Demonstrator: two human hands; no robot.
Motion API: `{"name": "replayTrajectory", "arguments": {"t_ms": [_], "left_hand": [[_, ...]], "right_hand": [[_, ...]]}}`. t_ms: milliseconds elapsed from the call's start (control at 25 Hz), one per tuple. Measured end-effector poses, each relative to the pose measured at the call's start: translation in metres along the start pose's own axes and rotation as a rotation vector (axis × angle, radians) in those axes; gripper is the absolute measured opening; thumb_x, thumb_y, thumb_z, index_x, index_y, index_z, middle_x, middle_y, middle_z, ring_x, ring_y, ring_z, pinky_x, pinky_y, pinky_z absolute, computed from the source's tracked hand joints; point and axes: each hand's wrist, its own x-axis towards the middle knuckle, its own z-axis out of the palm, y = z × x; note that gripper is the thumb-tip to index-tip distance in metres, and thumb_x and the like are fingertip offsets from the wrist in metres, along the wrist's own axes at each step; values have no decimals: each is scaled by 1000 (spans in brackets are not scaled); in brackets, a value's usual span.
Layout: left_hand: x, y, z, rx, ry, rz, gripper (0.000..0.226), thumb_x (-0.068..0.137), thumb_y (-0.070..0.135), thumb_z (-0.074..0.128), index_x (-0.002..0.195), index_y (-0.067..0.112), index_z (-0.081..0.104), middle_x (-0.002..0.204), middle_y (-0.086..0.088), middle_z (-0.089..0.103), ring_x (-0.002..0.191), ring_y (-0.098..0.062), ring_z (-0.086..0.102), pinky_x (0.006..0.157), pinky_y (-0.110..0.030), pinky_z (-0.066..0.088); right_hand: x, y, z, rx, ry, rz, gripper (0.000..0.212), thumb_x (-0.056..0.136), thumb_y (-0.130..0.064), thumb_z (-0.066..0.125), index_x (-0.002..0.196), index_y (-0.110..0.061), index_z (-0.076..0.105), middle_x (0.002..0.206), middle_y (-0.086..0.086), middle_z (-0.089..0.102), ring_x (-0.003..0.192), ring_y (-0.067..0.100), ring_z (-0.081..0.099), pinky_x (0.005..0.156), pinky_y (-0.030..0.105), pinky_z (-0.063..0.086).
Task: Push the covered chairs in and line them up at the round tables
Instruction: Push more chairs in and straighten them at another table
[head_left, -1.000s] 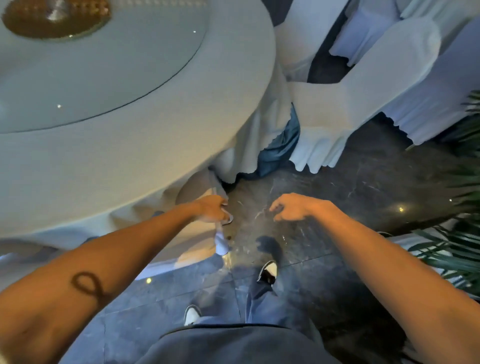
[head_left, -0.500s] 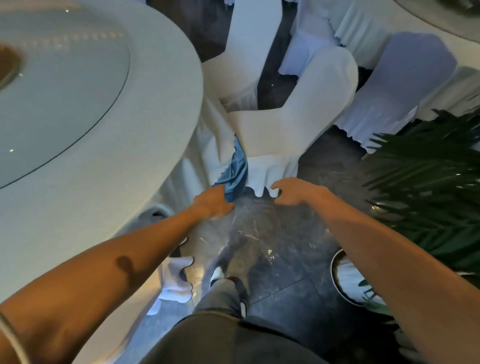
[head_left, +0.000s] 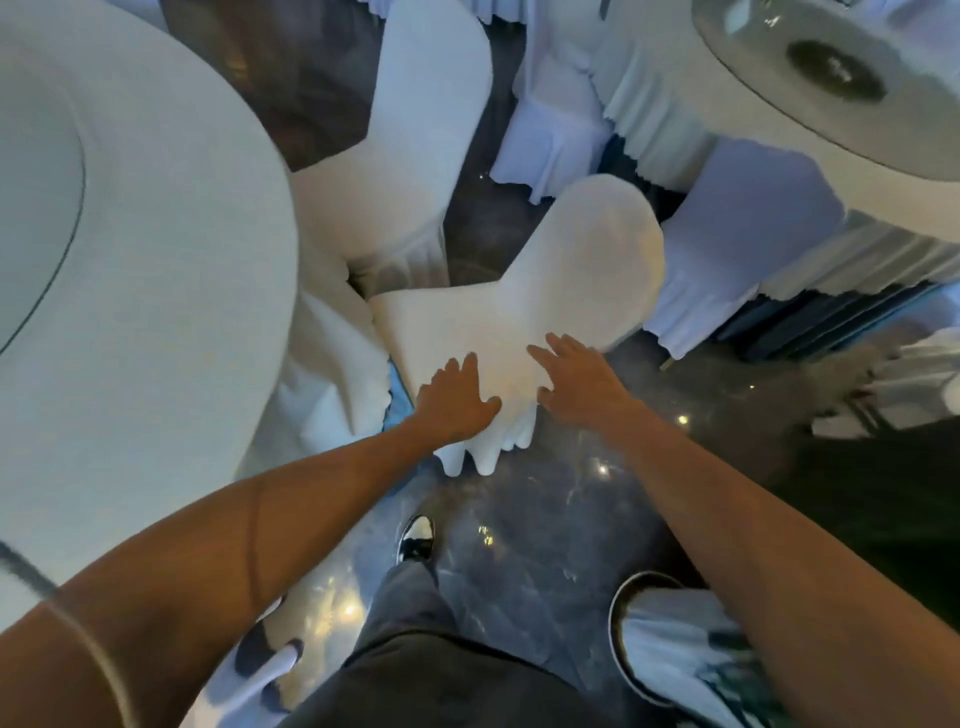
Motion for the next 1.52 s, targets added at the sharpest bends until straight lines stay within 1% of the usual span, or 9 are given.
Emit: {"name": "replayTrajectory", "arguments": {"t_ms": [480,720,840,920,1000,1080,1240,1360,1520], "left_hand": [[179,97,-52,-35,-49,83,100,88,67,51,158,16,2,165,-9,9,151,-34,11,119,-54,22],[253,153,-27,-111,-71,64,97,90,61,55,158,16,3,165,-5,13,150,-28,18,116,-46,28],[297,190,-5,-180,-53,-23,98,89,65,54,158,19,2,166,0,10,151,-24,15,120,-44,24],[326,226,17,-303,-42,-94,96,89,62,57,158,22,5,164,6,12,149,-20,20,119,-39,20],[343,262,39,-449,-40,-190,95,83,62,66,155,27,14,158,13,20,141,-11,30,118,-34,25],[359,298,65,-523,-11,-322,113,69,69,73,155,27,13,158,7,26,141,-18,34,114,-42,35],[369,334,90,-475,137,-579,97,85,32,67,156,28,1,158,-1,26,137,-28,39,110,-44,40],[377,339,91,-518,211,-687,88,90,23,61,157,30,4,156,0,31,133,-27,44,106,-37,40],[399,332,80,-552,318,-731,88,87,21,65,157,29,11,154,1,37,130,-26,47,106,-37,40]], "right_hand": [[137,153,-79,-87,221,2,65,97,-30,53,154,-26,22,164,7,10,150,32,10,121,52,16],[204,267,-86,-197,104,-177,76,96,-18,57,156,-27,12,165,3,3,151,29,5,120,49,23],[258,325,-87,-403,-45,-315,80,95,-27,60,156,-26,9,165,3,-3,151,27,-1,120,46,14],[298,362,-85,-482,-87,-455,73,94,-32,60,154,-24,19,165,6,1,151,29,1,121,48,12],[326,381,-80,-469,5,-690,53,90,-26,58,141,-16,46,159,15,25,147,35,20,117,52,23],[345,391,-76,-405,147,-910,35,86,-20,50,117,-11,63,140,17,52,139,39,37,110,54,35],[372,381,-83,-342,83,-1105,28,79,-5,59,105,-12,67,117,9,63,135,34,40,117,48,19],[396,377,-83,-414,108,-1235,27,70,-3,61,93,-16,67,101,2,65,116,28,53,118,43,12],[432,363,-89,-357,112,-1361,28,61,2,65,84,-12,68,88,2,67,96,24,62,118,44,24]]}}
